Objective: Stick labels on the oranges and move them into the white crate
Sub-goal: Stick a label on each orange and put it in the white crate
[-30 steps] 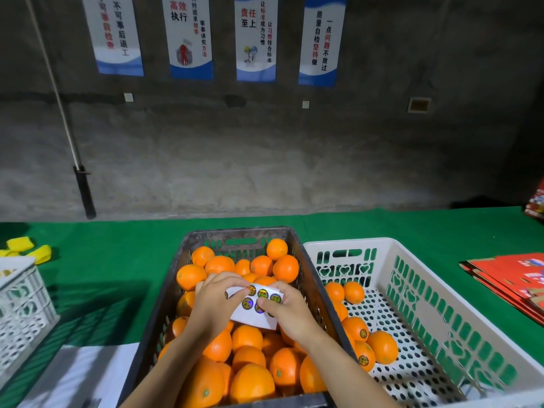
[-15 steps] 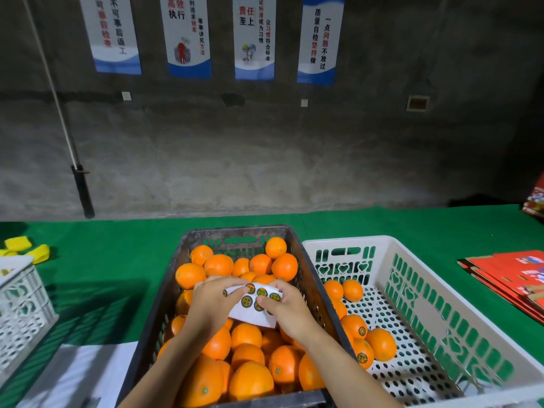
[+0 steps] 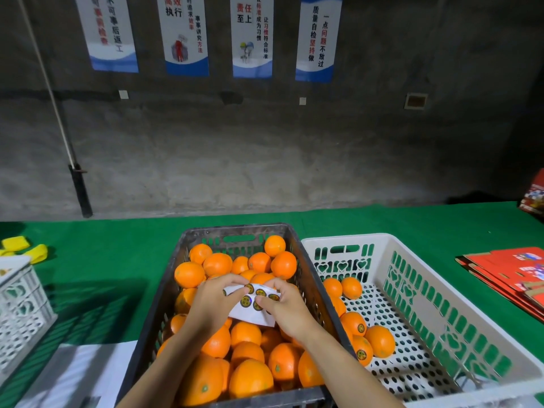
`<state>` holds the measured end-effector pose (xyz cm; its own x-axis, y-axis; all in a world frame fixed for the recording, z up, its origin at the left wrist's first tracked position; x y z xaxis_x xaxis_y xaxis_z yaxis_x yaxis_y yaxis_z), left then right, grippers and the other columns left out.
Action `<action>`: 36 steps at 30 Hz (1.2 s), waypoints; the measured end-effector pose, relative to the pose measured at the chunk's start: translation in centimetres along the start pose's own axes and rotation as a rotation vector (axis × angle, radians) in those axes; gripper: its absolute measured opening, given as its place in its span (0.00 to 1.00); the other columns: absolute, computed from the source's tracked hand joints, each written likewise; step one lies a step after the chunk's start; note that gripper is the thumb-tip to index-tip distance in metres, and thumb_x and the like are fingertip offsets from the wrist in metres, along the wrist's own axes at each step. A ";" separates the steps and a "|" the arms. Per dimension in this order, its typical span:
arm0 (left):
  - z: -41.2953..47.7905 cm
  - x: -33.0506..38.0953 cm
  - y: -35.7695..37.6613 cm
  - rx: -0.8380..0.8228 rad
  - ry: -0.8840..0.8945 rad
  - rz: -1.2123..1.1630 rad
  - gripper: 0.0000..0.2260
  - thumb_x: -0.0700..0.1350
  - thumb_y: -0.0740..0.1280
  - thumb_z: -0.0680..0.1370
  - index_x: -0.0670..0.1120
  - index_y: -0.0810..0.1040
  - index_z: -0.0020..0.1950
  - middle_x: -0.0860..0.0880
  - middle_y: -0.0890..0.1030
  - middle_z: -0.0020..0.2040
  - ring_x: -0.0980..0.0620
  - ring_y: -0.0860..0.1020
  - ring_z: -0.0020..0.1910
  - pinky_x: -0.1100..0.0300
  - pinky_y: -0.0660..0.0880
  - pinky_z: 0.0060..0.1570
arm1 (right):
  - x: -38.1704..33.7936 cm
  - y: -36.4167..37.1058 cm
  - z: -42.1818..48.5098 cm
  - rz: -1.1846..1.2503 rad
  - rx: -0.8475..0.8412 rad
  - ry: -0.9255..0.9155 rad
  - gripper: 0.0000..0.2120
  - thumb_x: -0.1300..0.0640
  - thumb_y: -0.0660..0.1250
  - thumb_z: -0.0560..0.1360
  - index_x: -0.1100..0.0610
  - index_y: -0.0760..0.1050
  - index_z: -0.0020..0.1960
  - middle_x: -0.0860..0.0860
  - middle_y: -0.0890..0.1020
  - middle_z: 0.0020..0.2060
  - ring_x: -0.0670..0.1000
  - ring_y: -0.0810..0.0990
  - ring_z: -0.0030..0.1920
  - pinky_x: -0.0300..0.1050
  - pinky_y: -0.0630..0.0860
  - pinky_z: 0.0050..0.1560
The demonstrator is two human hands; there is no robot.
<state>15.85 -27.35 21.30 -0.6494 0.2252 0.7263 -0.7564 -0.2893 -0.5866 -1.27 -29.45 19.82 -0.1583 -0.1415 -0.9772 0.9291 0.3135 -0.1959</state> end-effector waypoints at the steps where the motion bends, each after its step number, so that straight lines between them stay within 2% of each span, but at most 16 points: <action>1: 0.0 -0.1 0.1 -0.005 -0.002 -0.027 0.06 0.48 0.71 0.77 0.61 0.80 0.46 0.62 0.82 0.46 0.66 0.78 0.48 0.61 0.79 0.43 | 0.0 0.0 0.0 -0.003 0.001 0.000 0.04 0.61 0.70 0.78 0.57 0.75 0.47 0.48 0.82 0.40 0.40 0.82 0.40 0.36 0.77 0.39; 5: 0.0 -0.2 0.1 0.006 0.012 -0.054 0.08 0.47 0.72 0.77 0.61 0.81 0.42 0.65 0.81 0.48 0.63 0.78 0.52 0.66 0.76 0.45 | 0.0 0.0 -0.1 0.012 0.010 0.002 0.03 0.60 0.69 0.78 0.58 0.76 0.48 0.49 0.82 0.40 0.42 0.81 0.40 0.37 0.76 0.39; 7: 0.0 0.0 0.0 0.047 0.043 0.002 0.08 0.46 0.73 0.76 0.61 0.81 0.42 0.66 0.78 0.52 0.61 0.75 0.57 0.60 0.70 0.56 | 0.0 0.0 -0.1 0.059 0.013 0.002 0.04 0.59 0.69 0.79 0.59 0.76 0.50 0.52 0.83 0.42 0.44 0.82 0.41 0.38 0.77 0.41; 9: 0.0 0.5 -0.2 0.095 0.082 0.067 0.09 0.47 0.74 0.75 0.61 0.80 0.41 0.66 0.76 0.54 0.59 0.72 0.58 0.55 0.65 0.59 | 0.1 0.0 0.0 0.099 0.029 0.002 0.02 0.58 0.68 0.80 0.57 0.77 0.50 0.52 0.83 0.41 0.48 0.83 0.43 0.38 0.78 0.42; 12: 0.1 0.9 -0.7 0.173 0.126 0.088 0.11 0.45 0.74 0.75 0.62 0.79 0.40 0.64 0.77 0.52 0.56 0.72 0.58 0.53 0.66 0.59 | 0.8 -0.8 0.4 -0.015 0.196 0.022 0.03 0.59 0.66 0.81 0.57 0.75 0.49 0.52 0.82 0.43 0.50 0.81 0.44 0.42 0.78 0.42; 14: 0.1 0.7 -1.1 0.220 0.077 0.019 0.11 0.46 0.74 0.75 0.63 0.79 0.39 0.64 0.79 0.48 0.58 0.73 0.56 0.55 0.68 0.57 | 1.4 -1.9 0.5 -0.075 0.361 0.061 0.04 0.58 0.65 0.81 0.56 0.74 0.48 0.50 0.80 0.42 0.48 0.80 0.43 0.42 0.75 0.40; 15: 0.2 0.4 -1.1 0.200 0.025 -0.041 0.10 0.48 0.73 0.75 0.62 0.80 0.39 0.63 0.80 0.45 0.61 0.75 0.53 0.57 0.70 0.54 | 1.5 -2.4 0.5 -0.094 0.439 0.079 0.05 0.57 0.65 0.82 0.54 0.73 0.47 0.49 0.80 0.41 0.47 0.79 0.43 0.42 0.75 0.39; 17: 0.2 -0.1 -0.3 0.055 -0.060 -0.128 0.08 0.48 0.72 0.76 0.62 0.81 0.40 0.62 0.82 0.42 0.63 0.78 0.47 0.61 0.74 0.45 | 1.7 -3.0 0.4 -0.129 0.535 0.092 0.04 0.55 0.64 0.82 0.54 0.72 0.49 0.48 0.80 0.42 0.48 0.80 0.44 0.46 0.77 0.41; 19: -0.2 -0.3 0.8 -0.113 -0.038 -0.043 0.06 0.49 0.72 0.75 0.60 0.81 0.40 0.64 0.82 0.40 0.64 0.78 0.45 0.60 0.75 0.44 | 1.5 -3.0 0.3 -0.173 0.556 0.065 0.04 0.54 0.63 0.82 0.53 0.72 0.50 0.49 0.80 0.43 0.49 0.80 0.45 0.48 0.78 0.43; 22: -0.3 -0.6 1.4 -0.227 0.082 0.239 0.06 0.53 0.70 0.75 0.61 0.79 0.38 0.65 0.80 0.37 0.65 0.73 0.50 0.64 0.64 0.51 | 1.2 -2.9 0.2 -0.214 0.538 0.044 0.04 0.55 0.63 0.82 0.55 0.72 0.51 0.50 0.80 0.45 0.51 0.80 0.46 0.50 0.78 0.44; 25: -0.5 -0.9 2.2 -0.390 0.155 0.571 0.06 0.52 0.65 0.76 0.60 0.78 0.40 0.63 0.80 0.40 0.62 0.69 0.56 0.58 0.54 0.62 | 1.2 -2.7 0.2 -0.220 0.502 0.056 0.04 0.55 0.63 0.82 0.55 0.73 0.52 0.51 0.81 0.47 0.52 0.81 0.48 0.52 0.80 0.47; 29: -0.3 -0.8 2.6 -0.473 0.194 0.677 0.07 0.47 0.63 0.78 0.55 0.81 0.47 0.59 0.81 0.45 0.60 0.68 0.59 0.54 0.44 0.71 | 1.1 -2.3 0.2 -0.238 0.443 0.059 0.04 0.55 0.63 0.82 0.55 0.73 0.55 0.51 0.81 0.49 0.51 0.81 0.50 0.49 0.81 0.48; 33: -0.2 -0.6 3.0 -0.498 0.254 0.701 0.08 0.47 0.60 0.80 0.55 0.78 0.48 0.57 0.81 0.44 0.59 0.69 0.56 0.53 0.47 0.73 | 0.9 -1.9 0.1 -0.318 0.396 0.051 0.05 0.55 0.63 0.82 0.56 0.72 0.52 0.49 0.79 0.44 0.53 0.81 0.49 0.51 0.79 0.46; 36: -0.1 -0.8 3.0 -0.480 0.280 0.712 0.09 0.46 0.59 0.80 0.54 0.78 0.47 0.58 0.79 0.43 0.59 0.68 0.52 0.53 0.49 0.71 | 0.7 -1.6 0.1 -0.325 0.359 0.042 0.05 0.54 0.63 0.82 0.56 0.73 0.54 0.51 0.81 0.46 0.53 0.81 0.49 0.56 0.80 0.50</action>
<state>14.03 -28.31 18.92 -0.9243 0.3774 0.0570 -0.0783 -0.0414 -0.9961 -2.78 -30.16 19.46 -0.4659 -0.1380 -0.8740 0.8848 -0.0851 -0.4582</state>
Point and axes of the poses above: each hand's wrist, its own z-axis towards the middle knuckle, its own y-axis out of the palm, x = y × z, the point moved 4 cm from there along z, towards the middle knuckle
